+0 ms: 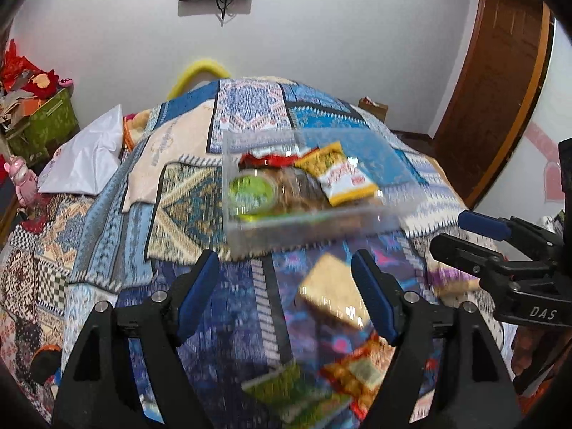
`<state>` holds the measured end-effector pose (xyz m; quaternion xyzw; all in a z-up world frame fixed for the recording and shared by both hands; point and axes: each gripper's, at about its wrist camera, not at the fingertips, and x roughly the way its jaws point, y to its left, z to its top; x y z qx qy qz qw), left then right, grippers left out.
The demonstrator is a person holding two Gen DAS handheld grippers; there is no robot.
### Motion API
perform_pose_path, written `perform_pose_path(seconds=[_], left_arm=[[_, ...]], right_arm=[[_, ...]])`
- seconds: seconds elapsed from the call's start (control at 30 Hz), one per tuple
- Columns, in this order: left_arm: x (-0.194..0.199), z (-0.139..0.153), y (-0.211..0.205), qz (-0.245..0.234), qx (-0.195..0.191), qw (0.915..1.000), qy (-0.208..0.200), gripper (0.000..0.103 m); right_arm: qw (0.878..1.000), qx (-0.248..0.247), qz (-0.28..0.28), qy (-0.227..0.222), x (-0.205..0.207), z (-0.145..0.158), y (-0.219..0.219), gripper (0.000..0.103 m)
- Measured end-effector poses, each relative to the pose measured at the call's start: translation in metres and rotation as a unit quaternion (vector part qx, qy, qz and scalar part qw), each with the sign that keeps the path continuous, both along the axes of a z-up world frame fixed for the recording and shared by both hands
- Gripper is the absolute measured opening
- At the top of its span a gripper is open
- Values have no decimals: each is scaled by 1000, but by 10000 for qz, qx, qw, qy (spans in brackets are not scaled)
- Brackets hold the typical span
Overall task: Organize snacks
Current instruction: 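Grasp the green pea bag with the left tool while the right tool grasps the red snack bag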
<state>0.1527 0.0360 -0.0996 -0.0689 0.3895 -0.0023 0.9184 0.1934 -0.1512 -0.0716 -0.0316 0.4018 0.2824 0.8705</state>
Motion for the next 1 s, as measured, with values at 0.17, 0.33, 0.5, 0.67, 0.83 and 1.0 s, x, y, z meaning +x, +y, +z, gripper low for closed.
perform_pose_path(seconds=[0.17, 0.33, 0.5, 0.67, 0.83, 1.0], left_arm=[[-23, -20, -2, 17, -48, 9997, 246, 77], [-40, -41, -2, 71, -59, 9987, 505, 77], [-54, -59, 0, 110, -94, 9973, 716, 77], [-62, -68, 3, 166, -263, 9960, 840, 77], [-65, -78, 1, 182, -303, 9946, 981, 77], [-63, -84, 0, 185, -497, 9927, 1086, 77]], right_arm=[[9998, -72, 46, 175, -21, -17, -3, 76], [9985, -161, 106, 505, -35, -41, 0, 76], [9965, -193, 166, 802, -47, -62, 4, 76], [9934, -283, 271, 1074, -53, -81, 14, 76], [9926, -287, 387, 1114, -58, -89, 18, 79], [9927, -247, 444, 1090, -60, -88, 16, 74]])
